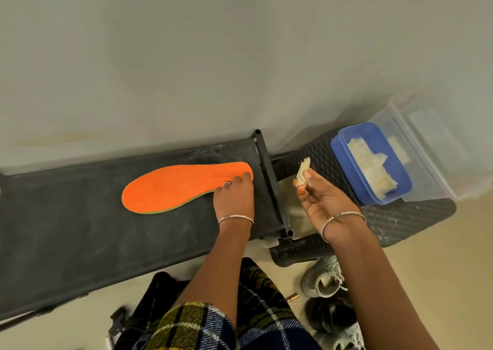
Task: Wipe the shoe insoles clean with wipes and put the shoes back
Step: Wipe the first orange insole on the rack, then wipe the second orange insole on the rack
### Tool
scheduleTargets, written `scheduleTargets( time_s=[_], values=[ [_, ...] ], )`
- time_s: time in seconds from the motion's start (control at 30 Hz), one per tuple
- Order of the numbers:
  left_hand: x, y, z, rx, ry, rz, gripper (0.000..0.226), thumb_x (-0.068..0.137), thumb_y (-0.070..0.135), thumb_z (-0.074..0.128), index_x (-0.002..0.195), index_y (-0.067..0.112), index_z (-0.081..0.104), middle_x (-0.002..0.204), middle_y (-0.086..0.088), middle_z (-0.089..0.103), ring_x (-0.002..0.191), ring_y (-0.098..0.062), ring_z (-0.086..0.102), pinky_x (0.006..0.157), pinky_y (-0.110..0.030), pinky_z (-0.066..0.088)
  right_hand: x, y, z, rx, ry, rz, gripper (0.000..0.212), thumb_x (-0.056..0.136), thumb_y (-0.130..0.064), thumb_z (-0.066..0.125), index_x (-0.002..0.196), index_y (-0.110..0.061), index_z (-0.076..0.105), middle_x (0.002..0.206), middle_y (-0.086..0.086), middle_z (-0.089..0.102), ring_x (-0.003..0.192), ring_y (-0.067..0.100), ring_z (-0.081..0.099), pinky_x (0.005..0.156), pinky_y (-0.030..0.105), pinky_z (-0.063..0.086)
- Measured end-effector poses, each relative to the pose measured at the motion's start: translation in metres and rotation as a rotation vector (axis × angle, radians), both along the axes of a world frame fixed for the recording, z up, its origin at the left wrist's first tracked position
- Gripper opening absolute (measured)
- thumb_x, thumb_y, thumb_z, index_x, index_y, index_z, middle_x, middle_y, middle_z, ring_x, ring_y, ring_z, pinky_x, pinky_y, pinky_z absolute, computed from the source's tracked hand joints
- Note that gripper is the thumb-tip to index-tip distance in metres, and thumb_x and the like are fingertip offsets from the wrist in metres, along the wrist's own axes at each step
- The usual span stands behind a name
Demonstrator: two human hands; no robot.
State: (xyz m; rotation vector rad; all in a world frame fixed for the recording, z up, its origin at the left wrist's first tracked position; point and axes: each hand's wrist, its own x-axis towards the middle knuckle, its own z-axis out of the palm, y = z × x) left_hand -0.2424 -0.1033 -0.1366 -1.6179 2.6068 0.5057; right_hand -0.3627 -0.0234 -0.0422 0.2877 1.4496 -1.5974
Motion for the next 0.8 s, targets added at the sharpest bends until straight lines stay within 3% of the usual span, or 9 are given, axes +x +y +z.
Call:
scheduleTargets(
  time_s=[0.1,0.17,0.23,0.33,0.4,0.47,0.6,0.67,0.8],
  values=[
    [0.001,0.005,0.011,0.019,-0.016,-0.060,0.022,0.089,0.008,0.052,0.108,0.013,0.060,0.090,-0.003,0.070,0.083,-0.026,0.068,0.070,-0.033,0.047,0.005,0.001,0.004,0.007,-0.060,-0.005,0.018,0.091,-0.002,0.063,0.108,-0.003,0.070,0.088,0.012,0.076,0.089,0.020,0.069,0.059,0.020,0.056],
    [0.004,0.006,0.022,0.049,-0.020,-0.053,0.018,0.075,0.013,0.067,0.093,0.015,0.066,0.067,0.000,0.067,0.061,-0.022,0.067,0.054,-0.027,0.044,0.010,-0.003,0.011,0.008,-0.080,-0.002,0.017,0.090,-0.003,0.064,0.105,-0.002,0.071,0.090,0.015,0.076,0.089,0.020,0.070,0.058,0.019,0.056],
    [0.010,0.004,0.032,0.061,0.025,0.009,0.024,0.070,0.019,0.078,0.090,0.017,0.065,0.052,0.000,0.061,0.044,-0.022,0.061,0.041,-0.023,0.027,0.015,-0.006,0.020,-0.014,-0.089,0.003,0.016,0.089,-0.004,0.065,0.104,-0.001,0.071,0.094,0.016,0.074,0.090,0.021,0.070,0.057,0.018,0.056],
    [0.019,0.008,0.055,0.131,0.172,0.239,0.021,0.101,0.027,0.045,0.119,0.018,0.050,0.080,-0.007,0.069,0.072,-0.030,0.067,0.049,-0.029,0.032,0.026,-0.007,0.041,-0.062,-0.103,0.028,0.016,0.089,-0.005,0.065,0.103,-0.002,0.071,0.102,0.015,0.072,0.096,0.020,0.067,0.058,0.018,0.056],
    [0.029,0.010,0.069,0.120,0.326,0.354,0.022,0.103,0.031,0.038,0.116,0.020,0.052,0.087,-0.009,0.068,0.080,-0.032,0.063,0.055,-0.032,0.034,0.036,-0.003,0.057,-0.104,-0.133,0.037,0.016,0.091,-0.006,0.063,0.105,-0.002,0.071,0.104,0.014,0.071,0.096,0.019,0.066,0.058,0.016,0.056],
    [0.046,0.016,0.084,0.121,0.501,0.469,0.020,0.099,0.033,0.044,0.106,0.021,0.059,0.085,-0.007,0.068,0.079,-0.031,0.062,0.056,-0.032,0.035,0.047,0.004,0.070,-0.140,-0.169,0.054,0.020,0.090,-0.006,0.063,0.109,-0.001,0.069,0.103,0.013,0.070,0.091,0.016,0.065,0.058,0.015,0.056],
    [0.091,0.036,0.119,0.351,0.889,0.727,0.025,0.091,0.048,0.053,0.086,0.025,0.062,0.080,0.003,0.071,0.069,-0.017,0.071,0.065,-0.040,0.058,0.075,0.023,0.093,-0.194,-0.231,0.108,0.024,0.086,-0.007,0.066,0.110,-0.002,0.070,0.103,0.010,0.071,0.087,0.014,0.067,0.059,0.016,0.056],
    [0.118,0.052,0.144,0.455,1.053,0.822,0.023,0.094,0.042,0.058,0.087,0.021,0.064,0.080,0.001,0.073,0.067,-0.011,0.072,0.063,-0.039,0.061,0.091,0.034,0.105,-0.203,-0.233,0.140,0.025,0.081,-0.007,0.068,0.105,-0.003,0.071,0.101,0.010,0.072,0.085,0.014,0.068,0.058,0.017,0.056],
    [0.182,0.090,0.189,0.469,1.234,0.976,0.012,0.091,0.026,0.067,0.091,0.014,0.066,0.082,-0.003,0.075,0.072,-0.012,0.073,0.064,-0.035,0.060,0.131,0.056,0.136,-0.240,-0.253,0.184,0.034,0.075,-0.006,0.071,0.108,-0.001,0.069,0.102,0.013,0.070,0.082,0.015,0.068,0.058,0.017,0.055]
  ],
)
